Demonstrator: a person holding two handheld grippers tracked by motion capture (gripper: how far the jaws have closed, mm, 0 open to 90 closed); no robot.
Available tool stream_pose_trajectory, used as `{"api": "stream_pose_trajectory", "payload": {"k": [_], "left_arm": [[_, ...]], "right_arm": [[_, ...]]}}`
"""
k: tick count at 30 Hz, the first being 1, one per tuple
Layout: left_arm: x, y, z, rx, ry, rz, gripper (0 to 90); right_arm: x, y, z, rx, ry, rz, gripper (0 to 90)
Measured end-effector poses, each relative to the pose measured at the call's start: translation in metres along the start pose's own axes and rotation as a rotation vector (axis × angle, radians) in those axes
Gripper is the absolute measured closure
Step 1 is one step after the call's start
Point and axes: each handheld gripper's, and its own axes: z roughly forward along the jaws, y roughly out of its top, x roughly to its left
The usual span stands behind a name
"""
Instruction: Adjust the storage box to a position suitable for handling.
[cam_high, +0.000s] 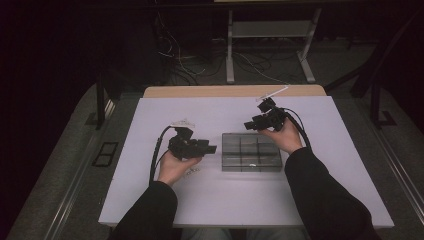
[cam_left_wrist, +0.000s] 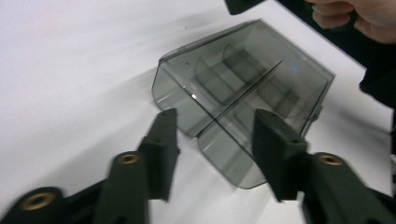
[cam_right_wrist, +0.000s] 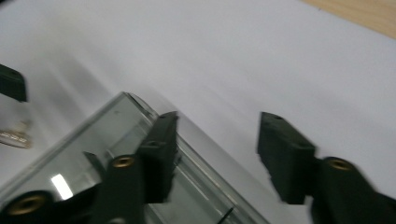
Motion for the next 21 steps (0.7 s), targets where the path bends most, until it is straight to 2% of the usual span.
{"api": "stream_pose_trajectory", "payload": {"k": [2,3,4,5,6,7,9,13,17,21], "left_arm": [[-0.002,0.0,-0.002,-0.011,0.003,0.0,39.9],[-0.002,0.001,-0.004,-0.017,0.008,-0.001,38.3],[-0.003,0.001,-0.005,-0.025,0.011,-0.011,38.3],[-0.004,0.001,-0.007,-0.027,0.013,-0.019,36.4],[-0.004,0.001,-0.008,-0.029,0.012,-0.025,31.2],[-0.005,0.001,-0.009,-0.033,0.008,-0.033,31.2],[-0.006,0.001,-0.012,-0.042,-0.001,-0.042,25.7],[-0.009,0.0,-0.017,-0.07,-0.014,-0.052,13.2],[-0.012,-0.003,-0.021,-0.088,-0.005,-0.064,1.3],[-0.014,-0.01,-0.024,-0.099,0.004,-0.057,0.6]], "right_arm": [[0.0,-0.002,-0.009,-0.033,0.014,0.02,30.3],[0.0,-0.004,-0.013,-0.049,0.017,0.026,21.6],[0.0,-0.004,-0.013,-0.049,0.017,0.026,21.6],[0.0,-0.005,-0.018,-0.055,-0.007,0.03,12.2],[0.002,-0.008,-0.028,-0.07,-0.049,0.004,10.1],[0.002,-0.008,-0.028,-0.07,-0.049,0.004,10.1],[0.003,-0.013,-0.038,-0.097,-0.025,0.008,0.5],[0.005,-0.023,-0.055,-0.134,0.01,0.011,0.4],[0.01,-0.039,-0.072,-0.176,0.043,0.024,0.4],[0.012,-0.05,-0.08,-0.181,0.054,0.033,0.4]]}}
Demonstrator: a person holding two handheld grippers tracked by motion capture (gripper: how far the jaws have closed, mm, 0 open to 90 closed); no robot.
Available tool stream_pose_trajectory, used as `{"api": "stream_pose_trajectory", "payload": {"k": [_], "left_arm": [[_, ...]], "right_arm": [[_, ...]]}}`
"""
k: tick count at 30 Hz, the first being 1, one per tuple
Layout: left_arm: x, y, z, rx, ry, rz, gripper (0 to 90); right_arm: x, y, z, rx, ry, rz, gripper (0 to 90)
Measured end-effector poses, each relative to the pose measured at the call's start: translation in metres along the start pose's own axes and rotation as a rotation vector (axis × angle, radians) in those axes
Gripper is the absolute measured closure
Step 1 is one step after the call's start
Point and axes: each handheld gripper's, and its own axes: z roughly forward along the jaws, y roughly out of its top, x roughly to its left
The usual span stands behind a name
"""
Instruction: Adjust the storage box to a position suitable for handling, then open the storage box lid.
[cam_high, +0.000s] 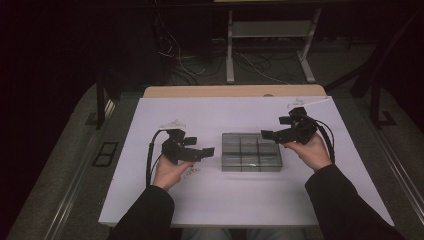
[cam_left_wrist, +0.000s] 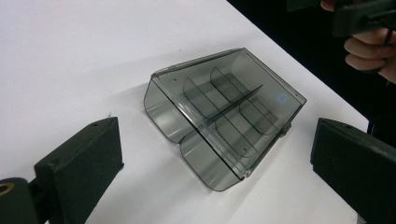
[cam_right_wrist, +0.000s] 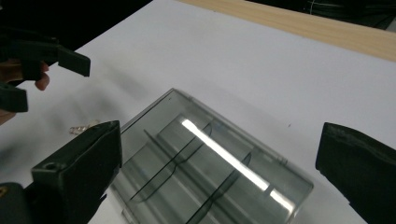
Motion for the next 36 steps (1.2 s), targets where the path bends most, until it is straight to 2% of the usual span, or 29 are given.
{"api": "stream_pose_trajectory", "payload": {"k": [5,9,13,16,19,21,22,24,28,32,36], "left_arm": [[-0.001,-0.011,-0.002,-0.006,0.001,0.004,0.3],[-0.005,-0.014,-0.003,-0.006,0.003,0.03,0.3],[-0.009,-0.017,-0.004,-0.012,-0.008,0.049,0.3],[-0.011,-0.02,-0.004,-0.009,-0.016,0.056,0.3],[-0.016,-0.024,-0.003,-0.003,-0.029,0.069,0.3],[-0.018,-0.026,-0.002,0.006,-0.036,0.079,0.3],[-0.02,-0.028,0.0,0.025,-0.038,0.097,0.3],[-0.021,-0.029,0.002,0.035,-0.035,0.107,0.3],[-0.023,-0.032,0.007,0.063,-0.028,0.134,0.3],[-0.026,-0.034,0.013,0.101,-0.023,0.162,0.8],[-0.028,-0.036,0.019,0.14,-0.02,0.183,7.7]], "right_arm": [[0.004,-0.018,-0.014,-0.022,0.006,0.017,0.4],[0.009,-0.033,-0.021,-0.03,0.01,0.018,0.4],[0.012,-0.047,-0.025,-0.026,0.001,0.016,0.5],[0.012,-0.059,-0.03,-0.04,0.01,0.032,0.5],[0.012,-0.065,-0.032,-0.046,0.006,0.034,0.5],[0.012,-0.074,-0.033,-0.055,0.002,0.021,0.5],[0.012,-0.077,-0.034,-0.044,0.002,0.021,0.5],[0.013,-0.081,-0.035,-0.029,0.007,0.017,0.5],[0.012,-0.089,-0.038,-0.019,0.028,0.027,0.5],[0.01,-0.096,-0.038,-0.006,0.029,0.028,0.5],[0.007,-0.099,-0.039,-0.003,0.025,0.036,0.5]]}}
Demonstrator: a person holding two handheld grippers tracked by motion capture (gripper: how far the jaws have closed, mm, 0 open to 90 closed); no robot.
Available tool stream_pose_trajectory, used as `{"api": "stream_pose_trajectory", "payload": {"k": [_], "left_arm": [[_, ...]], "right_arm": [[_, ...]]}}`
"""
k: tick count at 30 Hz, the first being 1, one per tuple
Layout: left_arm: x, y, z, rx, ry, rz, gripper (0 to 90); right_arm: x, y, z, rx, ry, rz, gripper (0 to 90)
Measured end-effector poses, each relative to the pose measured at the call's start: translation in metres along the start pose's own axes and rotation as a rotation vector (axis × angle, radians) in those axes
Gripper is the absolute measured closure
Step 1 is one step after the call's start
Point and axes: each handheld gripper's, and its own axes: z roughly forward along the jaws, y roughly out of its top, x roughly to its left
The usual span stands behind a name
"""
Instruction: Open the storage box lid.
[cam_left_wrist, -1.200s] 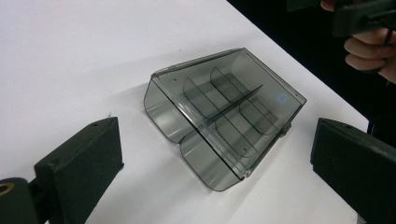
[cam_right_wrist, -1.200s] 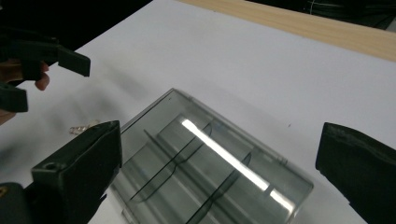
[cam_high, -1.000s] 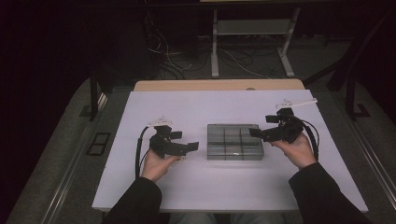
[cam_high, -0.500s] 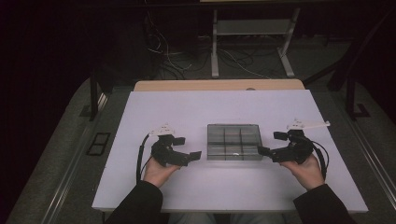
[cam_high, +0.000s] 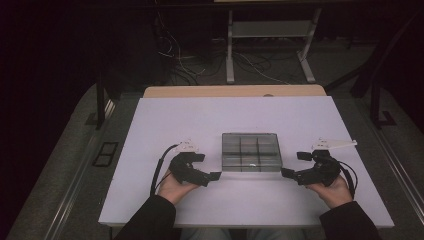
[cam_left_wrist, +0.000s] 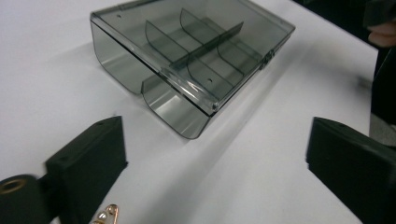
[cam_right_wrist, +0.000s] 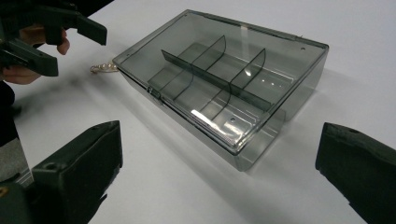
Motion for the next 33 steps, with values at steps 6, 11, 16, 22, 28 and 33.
{"api": "stream_pose_trajectory", "payload": {"k": [6,11,16,22,28,33], "left_arm": [[-0.002,0.003,0.012,0.049,0.018,0.04,20.6],[-0.002,0.004,0.019,0.075,0.032,0.066,35.3],[0.0,0.005,0.022,0.076,0.041,0.07,49.5],[0.0,0.006,0.024,0.074,0.046,0.063,64.7],[-0.004,0.007,0.024,0.077,0.059,0.093,75.4],[-0.006,0.008,0.022,0.067,0.055,0.102,81.6]], "right_arm": [[0.0,-0.002,0.001,0.008,-0.009,-0.008,0.5],[-0.001,-0.002,0.001,0.01,-0.008,-0.01,0.5],[-0.002,-0.003,0.001,0.01,-0.014,-0.005,0.5],[-0.002,-0.004,0.002,0.018,-0.019,-0.01,0.5],[-0.002,-0.005,0.003,0.022,-0.02,-0.008,0.5],[-0.002,-0.005,0.003,0.021,-0.02,-0.011,0.5]]}}
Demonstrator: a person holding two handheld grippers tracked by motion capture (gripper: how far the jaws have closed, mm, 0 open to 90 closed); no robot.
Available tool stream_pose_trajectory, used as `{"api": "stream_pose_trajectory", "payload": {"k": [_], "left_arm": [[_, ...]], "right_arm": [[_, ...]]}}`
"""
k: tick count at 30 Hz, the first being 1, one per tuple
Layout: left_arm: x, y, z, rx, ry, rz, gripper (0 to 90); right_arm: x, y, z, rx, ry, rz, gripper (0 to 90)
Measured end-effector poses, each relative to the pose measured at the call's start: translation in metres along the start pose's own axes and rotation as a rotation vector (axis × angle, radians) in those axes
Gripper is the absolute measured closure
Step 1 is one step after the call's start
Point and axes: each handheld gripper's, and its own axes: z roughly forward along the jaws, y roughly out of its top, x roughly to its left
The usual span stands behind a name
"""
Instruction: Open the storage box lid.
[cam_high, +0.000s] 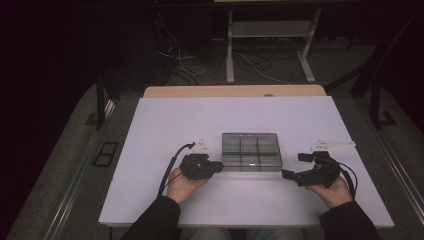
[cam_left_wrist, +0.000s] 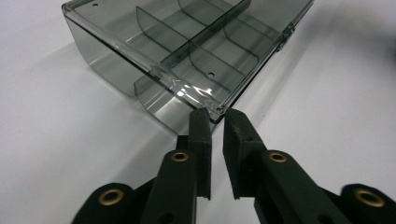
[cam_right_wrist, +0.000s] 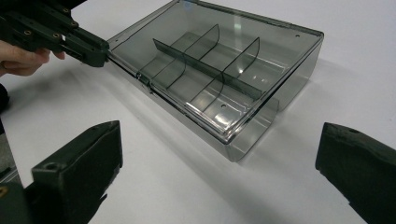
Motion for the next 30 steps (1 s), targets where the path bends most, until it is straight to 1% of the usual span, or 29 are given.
{"api": "stream_pose_trajectory", "payload": {"k": [4,13,17,18,21,23,25,30], "left_arm": [[-0.001,0.0,-0.001,-0.015,0.0,0.001,83.2],[0.0,0.007,-0.009,-0.1,-0.014,-0.023,86.9],[0.003,0.013,-0.012,-0.136,-0.032,-0.036,88.6],[0.004,0.015,-0.011,-0.138,-0.031,-0.03,88.7],[0.006,0.02,-0.009,-0.143,-0.027,-0.032,88.8],[0.006,0.024,-0.009,-0.141,-0.022,-0.027,88.7],[0.007,0.028,-0.009,-0.144,-0.022,-0.031,88.8],[0.01,0.036,-0.012,-0.142,-0.02,-0.02,88.8]], "right_arm": [[0.0,0.0,0.0,-0.001,0.0,0.002,0.5],[0.0,0.001,-0.003,-0.014,0.002,0.0,0.5],[0.0,0.002,-0.004,-0.017,0.003,0.001,0.5],[0.0,0.003,-0.004,-0.019,0.003,0.002,0.5],[0.0,0.005,-0.005,-0.02,0.009,0.008,0.5],[0.0,0.007,-0.005,-0.02,0.008,0.006,0.5],[-0.001,0.009,-0.005,-0.017,0.01,0.001,0.5],[-0.005,0.016,-0.003,-0.014,0.024,0.009,0.5]]}}
